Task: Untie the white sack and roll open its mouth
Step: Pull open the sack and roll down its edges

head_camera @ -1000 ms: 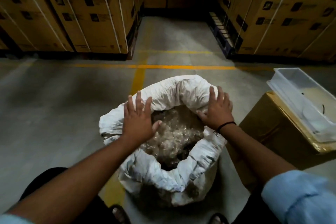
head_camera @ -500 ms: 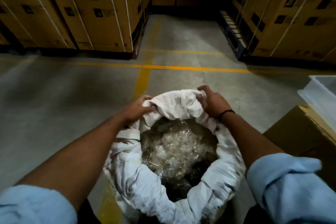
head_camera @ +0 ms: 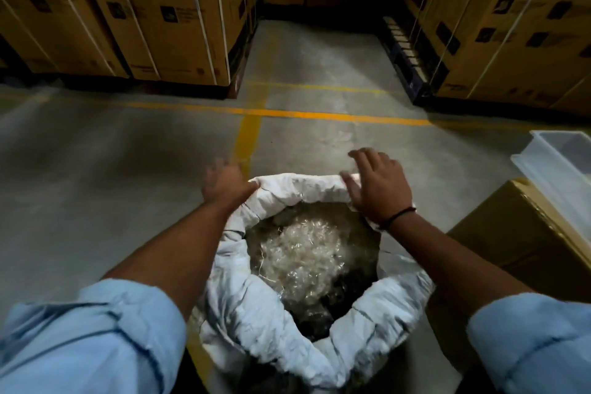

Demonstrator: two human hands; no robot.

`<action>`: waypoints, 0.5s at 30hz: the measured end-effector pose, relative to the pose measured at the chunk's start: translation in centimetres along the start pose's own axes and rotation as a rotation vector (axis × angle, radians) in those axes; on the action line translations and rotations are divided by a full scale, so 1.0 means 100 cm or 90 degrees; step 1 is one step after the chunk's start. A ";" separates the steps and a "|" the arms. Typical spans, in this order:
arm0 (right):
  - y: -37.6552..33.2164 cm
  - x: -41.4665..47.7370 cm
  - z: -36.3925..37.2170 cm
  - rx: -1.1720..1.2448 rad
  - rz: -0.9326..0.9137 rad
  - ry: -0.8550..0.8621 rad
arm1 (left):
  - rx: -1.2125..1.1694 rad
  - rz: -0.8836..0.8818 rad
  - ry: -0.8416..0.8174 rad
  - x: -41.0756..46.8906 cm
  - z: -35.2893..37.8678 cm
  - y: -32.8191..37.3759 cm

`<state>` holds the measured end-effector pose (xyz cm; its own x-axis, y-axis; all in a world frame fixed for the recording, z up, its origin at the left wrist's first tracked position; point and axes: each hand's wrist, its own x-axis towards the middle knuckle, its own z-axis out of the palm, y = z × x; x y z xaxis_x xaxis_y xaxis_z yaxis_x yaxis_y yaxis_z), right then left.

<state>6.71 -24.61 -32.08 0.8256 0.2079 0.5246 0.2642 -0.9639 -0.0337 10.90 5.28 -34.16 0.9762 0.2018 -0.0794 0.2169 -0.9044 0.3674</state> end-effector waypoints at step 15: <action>0.020 -0.012 0.027 0.141 0.218 -0.335 | 0.159 0.331 -0.070 -0.027 0.065 0.005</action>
<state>7.60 -26.34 -35.12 0.9995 0.0037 -0.0304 -0.0065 -0.9446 -0.3282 8.36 1.80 -39.76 0.9460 -0.3208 -0.0474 -0.3102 -0.9378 0.1559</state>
